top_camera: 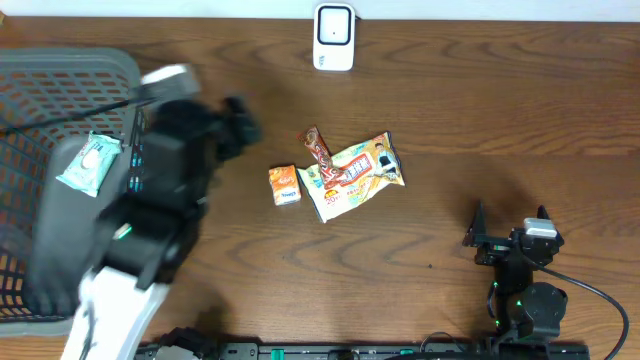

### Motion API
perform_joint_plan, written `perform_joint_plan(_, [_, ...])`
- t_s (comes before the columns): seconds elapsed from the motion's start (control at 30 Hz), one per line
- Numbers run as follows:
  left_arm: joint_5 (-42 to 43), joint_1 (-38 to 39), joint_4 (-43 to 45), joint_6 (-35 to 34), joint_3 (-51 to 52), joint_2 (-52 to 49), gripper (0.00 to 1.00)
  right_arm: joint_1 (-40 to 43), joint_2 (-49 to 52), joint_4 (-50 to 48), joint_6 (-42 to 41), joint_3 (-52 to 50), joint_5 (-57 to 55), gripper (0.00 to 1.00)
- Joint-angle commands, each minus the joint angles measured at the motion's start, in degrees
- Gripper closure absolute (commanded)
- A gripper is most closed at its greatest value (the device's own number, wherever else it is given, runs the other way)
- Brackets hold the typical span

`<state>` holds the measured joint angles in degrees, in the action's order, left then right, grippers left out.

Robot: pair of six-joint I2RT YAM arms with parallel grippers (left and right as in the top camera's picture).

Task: Scan the item barcode
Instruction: 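Carry the TOP bar out and drop it onto the snack bag, then reach the left gripper into the basket and grasp the green wipes pack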

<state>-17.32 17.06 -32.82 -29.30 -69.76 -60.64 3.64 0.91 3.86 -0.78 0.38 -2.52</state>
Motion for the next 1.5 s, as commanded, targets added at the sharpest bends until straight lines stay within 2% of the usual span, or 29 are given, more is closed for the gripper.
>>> perform_joint_plan(0.0, [-6.5, -8.5, -1.7, 0.9, -0.3, 4.3, 0.02, 0.4, -0.2, 0.2, 0.6, -0.1, -0.1, 0.01])
perform_joint_plan(0.1, [-6.1, -20.1, -6.2, -2.3, -0.3, 5.9, 0.02, 0.4, -0.2, 0.2, 0.6, -0.1, -0.1, 0.01])
perform_joint_plan(0.17, [-2.7, -28.2, -8.9, -2.9, -0.2, 5.3, 0.02, 0.4, -0.2, 0.2, 0.6, -0.1, -0.1, 0.01])
perform_joint_plan(0.33, [15.8, -48.9, -11.1, -2.9, -0.2, -2.3, 0.02, 0.4, -0.2, 0.2, 0.6, -0.1, -0.1, 0.01])
perform_joint_plan(0.47, [26.2, -58.9, -11.4, -2.9, -0.2, -11.3, 0.02, 0.4, -0.2, 0.2, 0.6, -0.1, -0.1, 0.01])
perform_joint_plan(0.57, [26.8, -60.3, -10.9, -2.6, -0.2, -18.0, 0.03, 0.4, -0.2, 0.2, 0.6, -0.1, -0.1, 0.01])
perform_joint_plan(0.67, [26.8, -59.8, -9.5, -0.5, -0.2, -24.5, 0.11, 0.4, -0.2, 0.2, 0.6, -0.1, -0.1, 0.01])
perform_joint_plan(0.9, [26.6, -55.8, -2.6, 5.3, -0.1, -36.0, 0.11, 0.4, -0.2, 0.2, 0.6, -0.1, -0.1, 0.01])
perform_joint_plan(1.33, [26.6, -54.2, 7.2, 5.2, 0.1, -45.4, 0.09, 0.4, -0.2, 0.2, 0.6, -0.1, -0.1, 0.01])
perform_joint_plan(1.47, [26.5, -54.2, 7.3, 5.3, 0.2, -48.5, 0.14, 0.4, -0.2, 0.2, 0.6, -0.1, -0.1, 0.01])
